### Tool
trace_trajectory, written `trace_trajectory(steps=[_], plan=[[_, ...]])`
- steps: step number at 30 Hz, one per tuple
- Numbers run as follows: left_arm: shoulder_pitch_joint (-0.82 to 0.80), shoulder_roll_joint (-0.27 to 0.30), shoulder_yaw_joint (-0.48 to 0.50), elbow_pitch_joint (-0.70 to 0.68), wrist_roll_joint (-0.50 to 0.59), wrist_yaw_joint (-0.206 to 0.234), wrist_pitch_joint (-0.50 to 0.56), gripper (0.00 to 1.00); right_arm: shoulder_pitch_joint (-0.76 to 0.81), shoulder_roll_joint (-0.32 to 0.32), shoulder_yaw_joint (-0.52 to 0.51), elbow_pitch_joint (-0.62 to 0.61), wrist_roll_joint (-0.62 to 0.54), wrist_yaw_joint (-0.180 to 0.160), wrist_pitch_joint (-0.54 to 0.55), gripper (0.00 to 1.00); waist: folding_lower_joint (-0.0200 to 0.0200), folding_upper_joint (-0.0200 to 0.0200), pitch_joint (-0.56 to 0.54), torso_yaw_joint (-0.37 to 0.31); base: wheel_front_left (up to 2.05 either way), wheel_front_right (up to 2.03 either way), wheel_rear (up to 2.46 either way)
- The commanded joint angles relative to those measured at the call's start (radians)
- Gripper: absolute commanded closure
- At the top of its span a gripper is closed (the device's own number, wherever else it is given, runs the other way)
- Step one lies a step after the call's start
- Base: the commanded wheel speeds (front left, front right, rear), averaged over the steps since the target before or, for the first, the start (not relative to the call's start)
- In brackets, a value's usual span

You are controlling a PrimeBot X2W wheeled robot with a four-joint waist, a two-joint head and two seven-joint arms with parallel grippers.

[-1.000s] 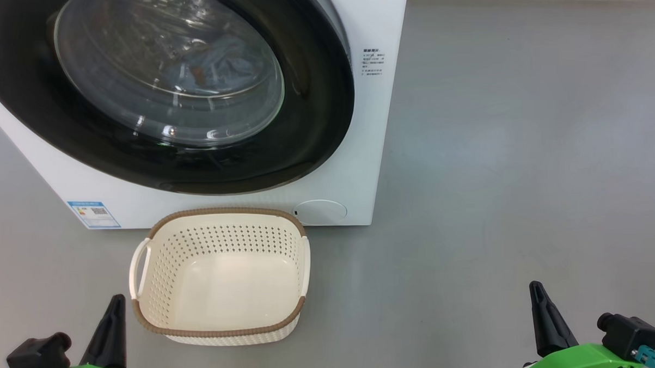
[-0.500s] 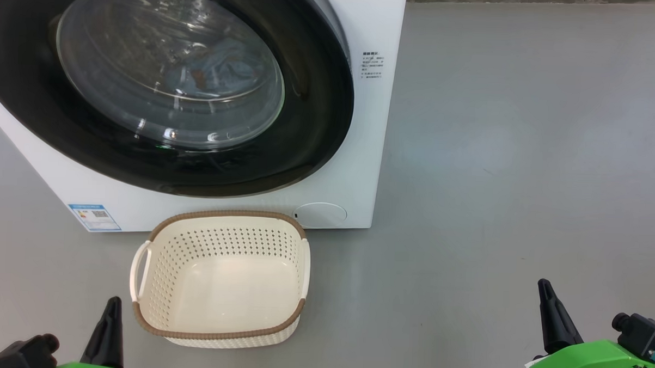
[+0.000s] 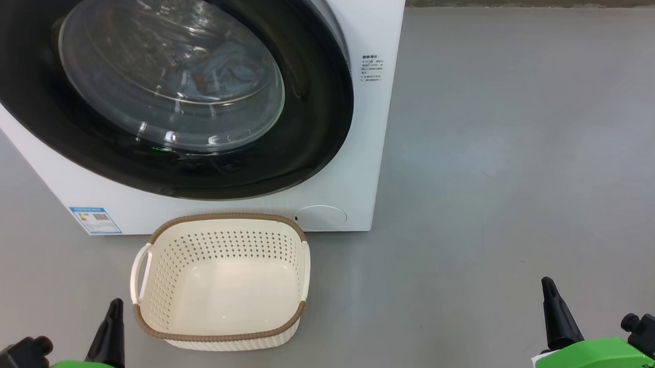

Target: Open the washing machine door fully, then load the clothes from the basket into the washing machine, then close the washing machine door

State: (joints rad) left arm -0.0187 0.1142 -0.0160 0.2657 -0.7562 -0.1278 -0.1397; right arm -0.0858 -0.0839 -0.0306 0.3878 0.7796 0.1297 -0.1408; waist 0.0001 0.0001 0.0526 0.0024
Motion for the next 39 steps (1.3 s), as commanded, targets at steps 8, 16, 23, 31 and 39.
trace_trajectory(steps=[8, 16, 23, 31, 39], plan=[[-0.041, 0.010, 0.031, -0.020, -0.088, 0.002, 0.023, 1.00, -0.012, 0.000, -0.009, -0.039, 0.088, 0.000, 0.025, 1.00, -0.0001, -0.0001, -0.005, 0.000, 0.00, 0.00, 0.00], [-0.046, 0.002, 0.041, -0.020, -0.167, 0.002, 0.046, 1.00, -0.014, 0.004, -0.016, -0.049, 0.164, 0.000, 0.048, 1.00, -0.0001, -0.0001, -0.010, 0.000, 0.00, 0.00, 0.00], [-0.051, -0.004, 0.050, -0.020, -0.236, 0.002, 0.067, 1.00, -0.016, 0.007, -0.023, -0.057, 0.230, 0.000, 0.069, 1.00, -0.0001, -0.0001, -0.014, -0.001, 0.00, 0.00, 0.00], [-0.057, -0.011, 0.059, -0.020, -0.315, 0.002, 0.090, 1.00, -0.018, 0.010, -0.031, -0.067, 0.306, 0.001, 0.093, 1.00, -0.0001, -0.0001, -0.019, -0.001, 0.00, 0.00, 0.00], [-0.063, -0.018, 0.069, -0.020, -0.394, 0.002, 0.113, 1.00, -0.020, 0.014, -0.039, -0.077, 0.383, 0.001, 0.117, 1.00, -0.0001, -0.0001, -0.024, -0.001, 0.00, 0.00, 0.00]])
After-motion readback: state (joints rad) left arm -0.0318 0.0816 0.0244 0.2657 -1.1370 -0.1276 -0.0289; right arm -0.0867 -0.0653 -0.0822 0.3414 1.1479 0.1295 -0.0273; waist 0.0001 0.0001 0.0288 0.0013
